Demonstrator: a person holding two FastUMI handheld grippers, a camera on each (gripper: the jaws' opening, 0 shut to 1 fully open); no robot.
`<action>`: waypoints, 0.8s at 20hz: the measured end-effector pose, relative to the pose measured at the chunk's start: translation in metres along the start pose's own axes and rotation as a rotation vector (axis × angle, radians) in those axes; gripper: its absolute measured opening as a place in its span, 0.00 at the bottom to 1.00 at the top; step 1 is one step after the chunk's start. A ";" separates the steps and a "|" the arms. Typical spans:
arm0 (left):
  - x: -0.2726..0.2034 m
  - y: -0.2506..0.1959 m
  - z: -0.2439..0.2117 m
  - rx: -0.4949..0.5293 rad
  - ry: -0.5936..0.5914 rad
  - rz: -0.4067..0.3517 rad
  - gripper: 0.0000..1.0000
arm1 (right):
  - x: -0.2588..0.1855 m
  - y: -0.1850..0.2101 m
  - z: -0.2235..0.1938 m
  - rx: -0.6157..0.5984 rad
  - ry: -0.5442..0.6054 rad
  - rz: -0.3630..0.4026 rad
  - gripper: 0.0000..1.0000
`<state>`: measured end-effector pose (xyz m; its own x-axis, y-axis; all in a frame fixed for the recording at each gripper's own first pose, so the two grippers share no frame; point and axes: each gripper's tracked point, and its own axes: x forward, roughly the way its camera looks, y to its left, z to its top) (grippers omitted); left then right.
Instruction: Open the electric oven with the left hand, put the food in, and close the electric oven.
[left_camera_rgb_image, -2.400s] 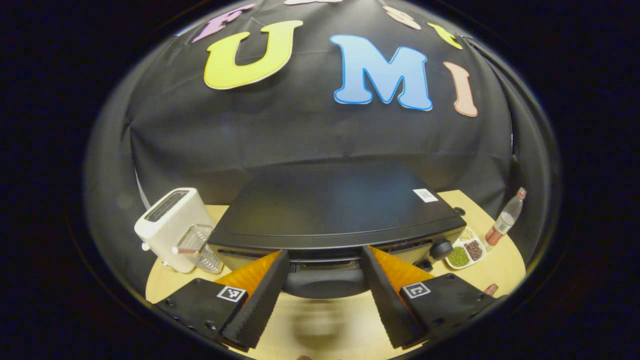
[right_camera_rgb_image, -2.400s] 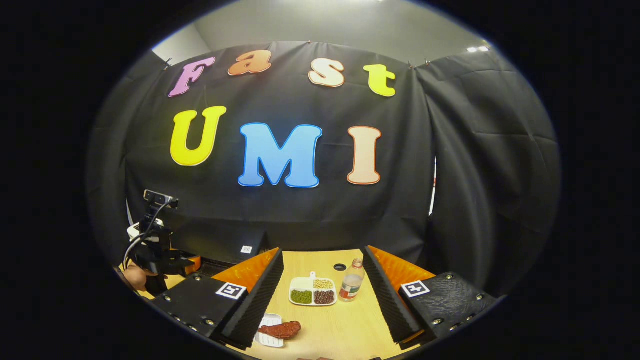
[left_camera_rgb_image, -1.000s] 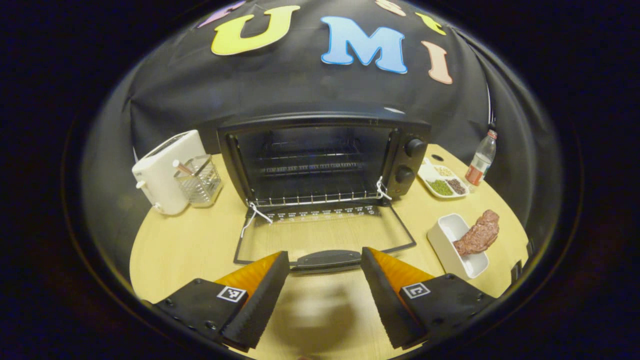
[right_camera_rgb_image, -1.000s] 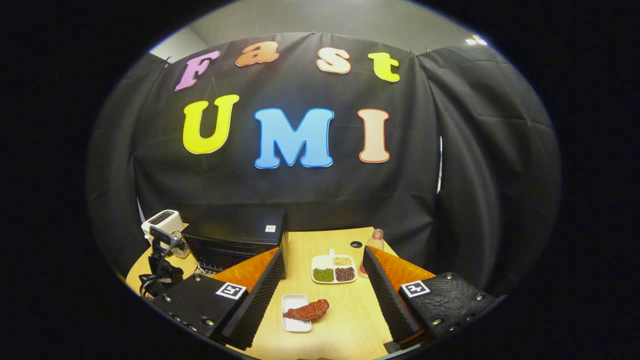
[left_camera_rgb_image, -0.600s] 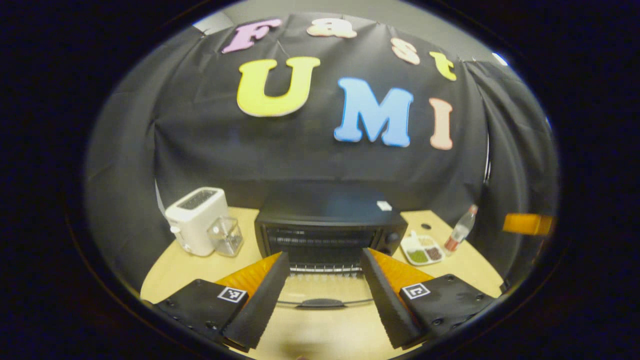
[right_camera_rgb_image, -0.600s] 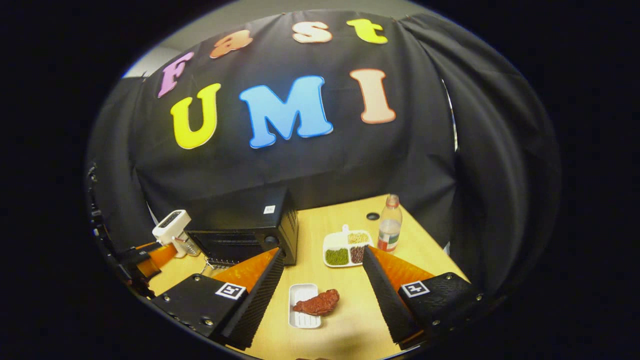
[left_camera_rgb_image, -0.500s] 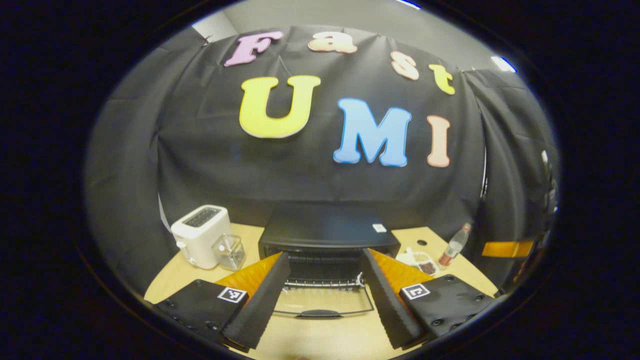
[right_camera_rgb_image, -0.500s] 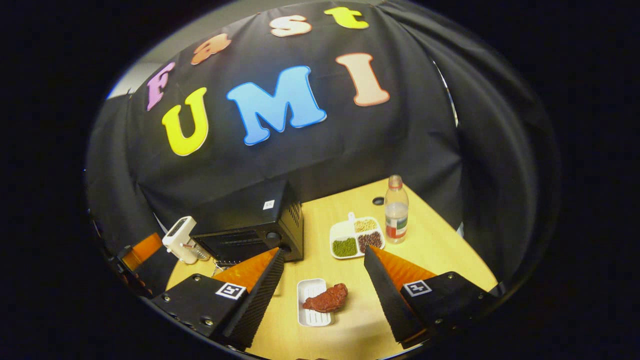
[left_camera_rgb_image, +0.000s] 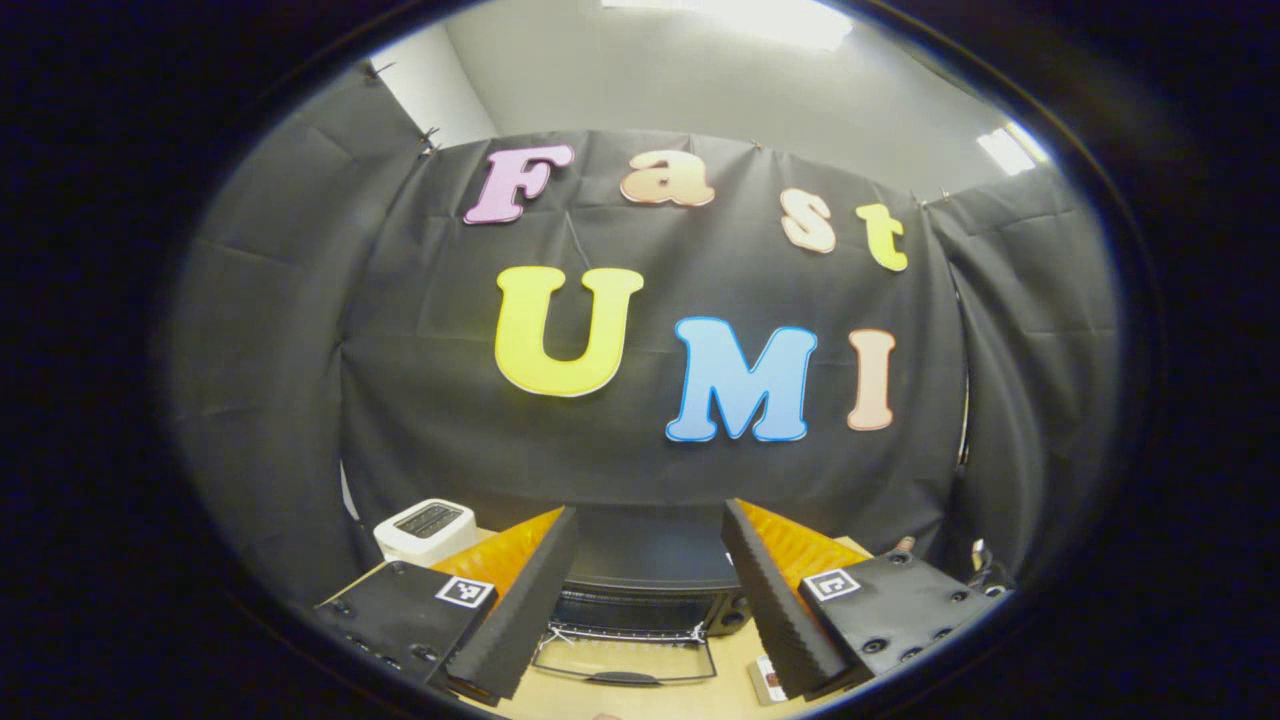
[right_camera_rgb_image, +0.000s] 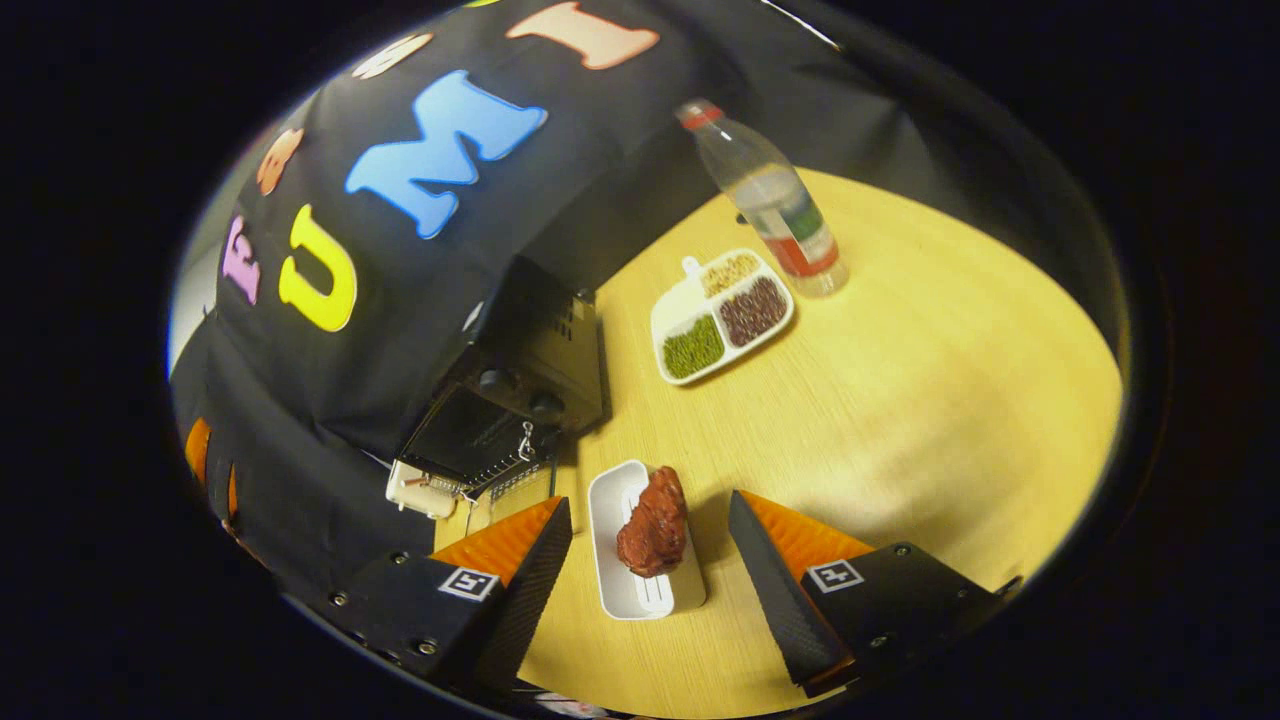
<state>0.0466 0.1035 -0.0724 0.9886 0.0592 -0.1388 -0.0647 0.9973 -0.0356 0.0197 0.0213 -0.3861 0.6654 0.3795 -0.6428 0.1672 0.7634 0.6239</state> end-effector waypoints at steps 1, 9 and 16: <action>-0.002 -0.001 -0.004 -0.015 0.014 0.008 1.00 | 0.003 -0.004 -0.005 0.029 0.006 0.015 0.96; -0.016 -0.008 0.000 -0.020 0.033 0.065 0.97 | 0.029 -0.018 -0.032 0.142 0.093 0.085 0.88; -0.025 -0.013 -0.014 -0.023 0.065 0.098 0.97 | 0.043 0.003 -0.035 0.204 0.118 0.212 0.22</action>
<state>0.0210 0.0885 -0.0827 0.9664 0.1523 -0.2070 -0.1641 0.9856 -0.0412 0.0236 0.0578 -0.4274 0.6142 0.5862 -0.5283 0.1842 0.5445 0.8183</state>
